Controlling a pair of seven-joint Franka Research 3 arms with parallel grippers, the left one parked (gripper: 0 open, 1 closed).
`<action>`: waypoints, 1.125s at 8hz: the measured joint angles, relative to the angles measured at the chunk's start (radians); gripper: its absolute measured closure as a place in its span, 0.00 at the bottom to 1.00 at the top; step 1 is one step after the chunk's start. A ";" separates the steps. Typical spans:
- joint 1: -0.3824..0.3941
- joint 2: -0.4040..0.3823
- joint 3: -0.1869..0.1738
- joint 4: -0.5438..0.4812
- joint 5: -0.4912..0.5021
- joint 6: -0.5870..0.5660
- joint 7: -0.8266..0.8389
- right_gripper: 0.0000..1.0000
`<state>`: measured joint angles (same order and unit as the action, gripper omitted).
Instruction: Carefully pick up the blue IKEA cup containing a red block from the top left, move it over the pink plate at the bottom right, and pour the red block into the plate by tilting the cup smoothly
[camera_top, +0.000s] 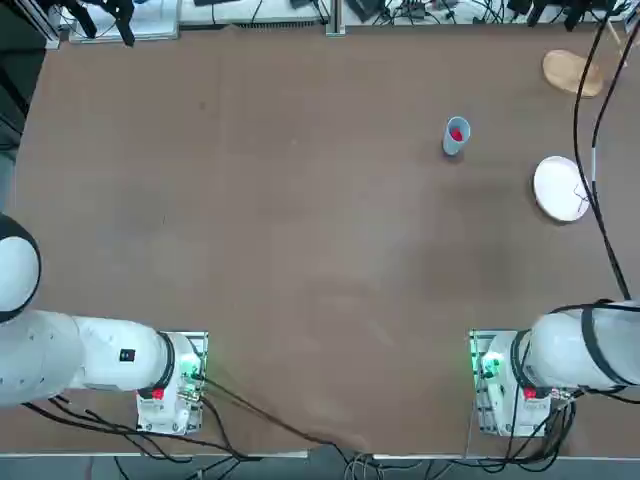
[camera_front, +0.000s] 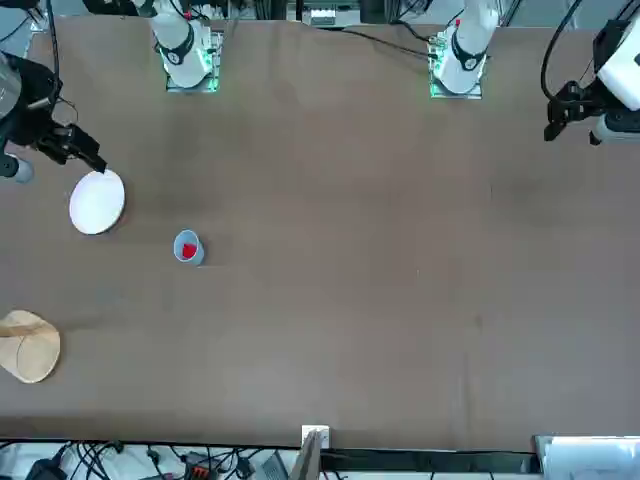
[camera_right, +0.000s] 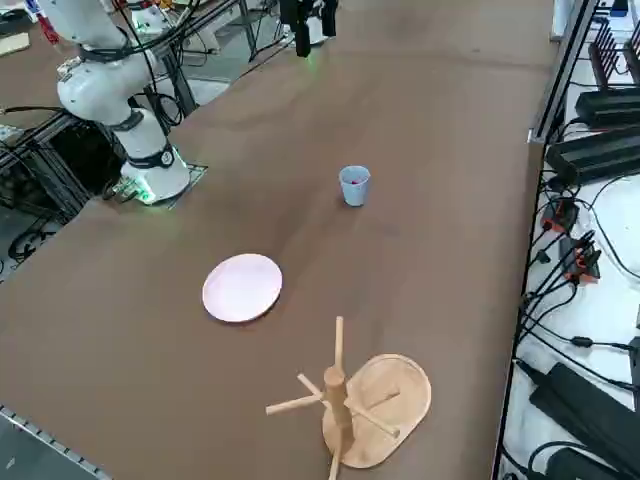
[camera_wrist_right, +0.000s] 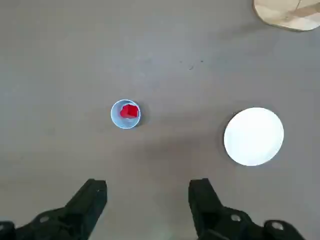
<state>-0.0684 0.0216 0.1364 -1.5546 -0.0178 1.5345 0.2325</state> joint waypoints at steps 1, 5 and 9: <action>0.000 -0.001 0.000 0.000 0.000 0.000 0.000 0.00; 0.010 -0.006 0.005 0.000 0.000 -0.002 0.000 0.00; 0.020 0.004 0.008 -0.011 0.001 0.012 0.000 0.00</action>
<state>-0.0481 0.0251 0.1440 -1.5651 -0.0171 1.5469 0.2327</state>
